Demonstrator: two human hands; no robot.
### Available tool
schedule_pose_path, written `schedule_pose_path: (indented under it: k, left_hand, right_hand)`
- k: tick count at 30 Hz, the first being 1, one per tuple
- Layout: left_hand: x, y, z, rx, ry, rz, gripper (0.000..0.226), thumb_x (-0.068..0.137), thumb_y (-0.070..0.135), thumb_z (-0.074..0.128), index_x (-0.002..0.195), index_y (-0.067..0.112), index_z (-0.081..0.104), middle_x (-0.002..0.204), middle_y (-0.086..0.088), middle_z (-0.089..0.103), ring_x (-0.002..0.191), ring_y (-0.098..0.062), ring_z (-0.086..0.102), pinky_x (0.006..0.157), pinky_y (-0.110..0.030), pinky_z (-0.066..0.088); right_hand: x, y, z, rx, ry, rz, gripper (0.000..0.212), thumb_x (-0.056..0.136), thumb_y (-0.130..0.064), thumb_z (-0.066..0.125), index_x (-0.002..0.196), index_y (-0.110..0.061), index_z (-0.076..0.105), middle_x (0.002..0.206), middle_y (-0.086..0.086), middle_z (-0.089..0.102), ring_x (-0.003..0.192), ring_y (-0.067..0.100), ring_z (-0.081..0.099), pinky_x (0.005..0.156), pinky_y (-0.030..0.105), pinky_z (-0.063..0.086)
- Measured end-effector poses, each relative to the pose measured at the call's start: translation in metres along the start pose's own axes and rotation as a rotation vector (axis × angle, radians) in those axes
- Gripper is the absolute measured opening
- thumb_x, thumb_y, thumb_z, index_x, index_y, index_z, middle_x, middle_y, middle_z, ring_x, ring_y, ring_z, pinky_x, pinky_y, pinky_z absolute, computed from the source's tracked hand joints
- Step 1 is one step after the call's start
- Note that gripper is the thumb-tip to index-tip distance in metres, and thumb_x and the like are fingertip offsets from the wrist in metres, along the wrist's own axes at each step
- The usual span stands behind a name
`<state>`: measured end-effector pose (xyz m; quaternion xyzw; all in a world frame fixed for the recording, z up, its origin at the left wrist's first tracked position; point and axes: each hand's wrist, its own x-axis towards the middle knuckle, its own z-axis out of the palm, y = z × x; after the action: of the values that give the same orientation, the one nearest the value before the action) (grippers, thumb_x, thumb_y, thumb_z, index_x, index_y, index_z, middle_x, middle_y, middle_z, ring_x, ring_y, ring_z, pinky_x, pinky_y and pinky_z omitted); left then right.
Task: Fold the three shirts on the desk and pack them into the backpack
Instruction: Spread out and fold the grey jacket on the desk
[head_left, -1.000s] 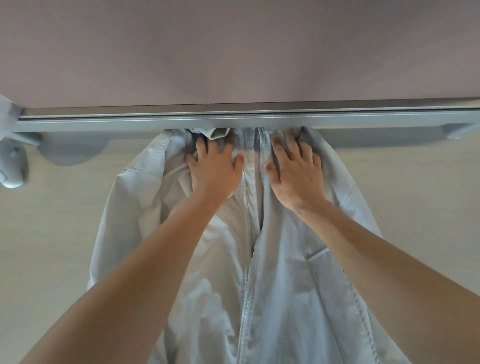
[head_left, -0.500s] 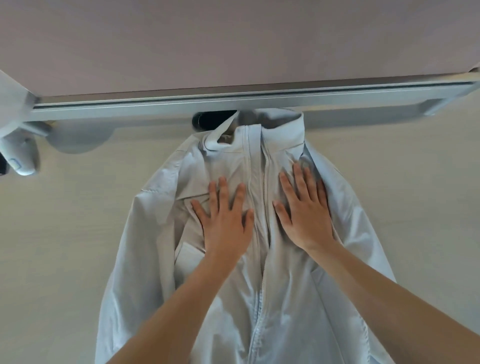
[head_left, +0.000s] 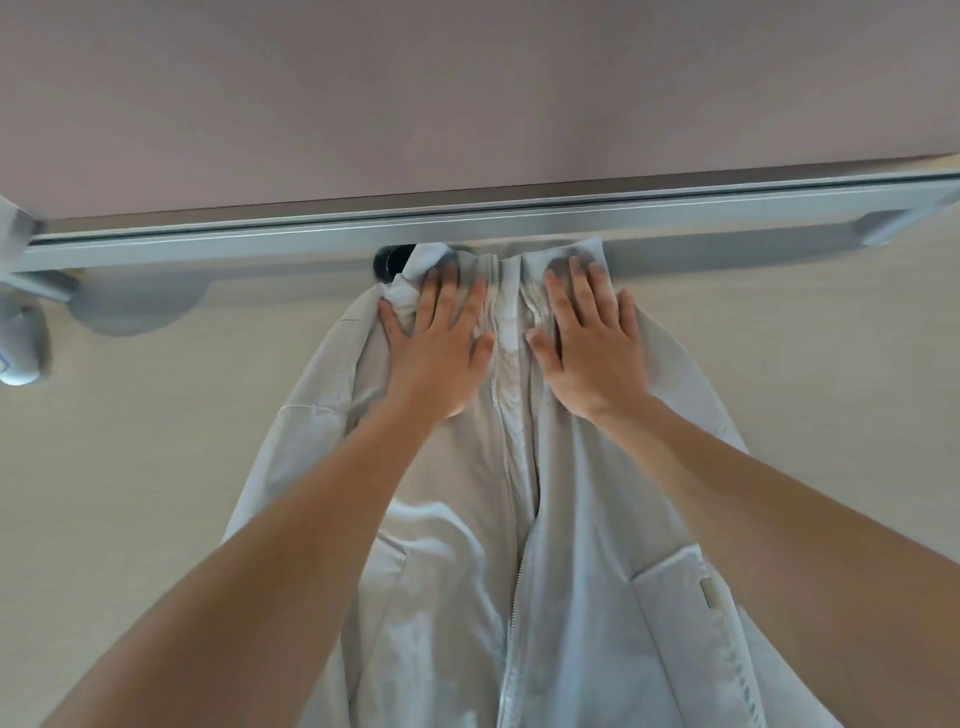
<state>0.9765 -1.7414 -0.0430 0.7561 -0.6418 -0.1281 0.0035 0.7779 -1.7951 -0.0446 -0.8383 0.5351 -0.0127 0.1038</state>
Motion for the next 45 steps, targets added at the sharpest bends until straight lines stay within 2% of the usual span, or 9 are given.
schedule_pose_path:
  k: [4,7,10,16,22,35,38,42,45]
  left_hand:
    - [-0.008,0.008,0.000,0.001,0.051,-0.026,0.069,0.105,0.047,0.031,0.166,0.033,0.000,0.174,-0.001,-0.006,0.160,-0.021,-0.009,0.120,-0.073,0.003]
    - [-0.027,0.020,0.000,-0.047,0.089,-0.015,0.065,0.105,0.041,0.039,0.165,0.032,0.014,0.174,-0.005,0.009,0.161,-0.027,0.000,0.121,-0.072,0.007]
    - [-0.049,0.026,0.004,-0.038,0.081,0.028,0.061,0.105,0.036,0.033,0.164,0.033,0.018,0.174,-0.006,0.010,0.160,-0.029,0.003,0.122,-0.070,0.011]
    - [-0.069,0.018,0.010,-0.005,0.052,0.007,0.058,0.105,0.040,0.026,0.162,0.032,0.028,0.174,-0.004,0.011,0.161,-0.028,0.003,0.122,-0.070,0.009]
    - [-0.077,0.015,0.009,0.012,0.020,0.007,0.059,0.105,0.043,0.024,0.164,0.034,0.020,0.174,-0.003,0.006,0.161,-0.026,-0.002,0.122,-0.070,0.005]
    - [-0.056,0.013,-0.011,-0.002,0.013,0.122,0.062,0.101,0.032,0.038,0.162,0.029,0.028,0.174,-0.005,0.011,0.161,-0.029,0.002,0.123,-0.068,0.006]
    - [-0.071,-0.004,-0.021,-0.057,0.072,0.034,0.062,0.100,0.027,0.044,0.161,0.023,0.033,0.172,-0.010,0.017,0.160,-0.030,0.008,0.125,-0.064,0.009]
    - [-0.097,-0.018,-0.025,-0.116,0.065,-0.016,0.057,0.103,0.026,0.044,0.159,0.019,0.037,0.170,-0.014,0.023,0.160,-0.029,0.011,0.126,-0.057,0.010]
    - [-0.115,-0.012,-0.025,-0.168,0.055,-0.009,0.055,0.103,0.029,0.038,0.157,0.018,0.039,0.168,-0.013,0.026,0.159,-0.027,0.013,0.127,-0.057,0.011]
  right_hand:
    - [0.000,-0.004,-0.003,0.010,0.058,0.006,0.078,0.104,-0.064,0.033,0.167,-0.023,0.014,0.176,0.007,0.003,0.162,0.025,-0.006,0.130,0.051,0.005]
    - [-0.014,-0.011,-0.010,0.084,0.193,-0.033,0.066,0.101,-0.054,0.052,0.155,-0.018,0.044,0.169,0.014,0.027,0.159,0.033,0.018,0.129,0.051,0.015]
    - [-0.034,-0.020,-0.012,0.114,0.281,-0.128,0.049,0.102,-0.040,0.056,0.147,-0.020,0.056,0.158,0.016,0.045,0.150,0.038,0.037,0.126,0.052,0.024]
    - [-0.048,-0.023,-0.013,-0.007,0.120,-0.132,0.049,0.104,-0.039,0.047,0.146,-0.019,0.058,0.161,0.017,0.041,0.151,0.038,0.036,0.124,0.055,0.026]
    - [-0.039,-0.036,-0.019,-0.041,0.109,-0.025,0.051,0.093,-0.033,0.057,0.135,-0.005,0.061,0.146,0.014,0.054,0.127,0.038,0.055,0.107,0.050,0.041]
    - [-0.046,-0.061,-0.043,0.327,0.161,0.076,0.055,0.100,-0.033,0.057,0.149,-0.008,0.053,0.161,0.011,0.043,0.137,0.034,0.046,0.117,0.041,0.033]
    - [-0.038,-0.080,-0.045,0.309,0.076,0.072,0.054,0.100,-0.035,0.055,0.147,-0.008,0.053,0.165,0.011,0.037,0.136,0.037,0.044,0.116,0.043,0.035]
    - [-0.031,-0.092,-0.027,0.305,-0.141,0.082,0.061,0.104,-0.040,0.052,0.160,-0.021,0.037,0.174,0.010,0.011,0.153,0.038,0.024,0.124,0.044,0.020]
    - [-0.042,-0.081,-0.025,0.449,-0.146,0.052,0.058,0.107,-0.033,0.051,0.162,-0.030,0.035,0.175,0.008,0.011,0.159,0.032,0.017,0.126,0.045,0.021]
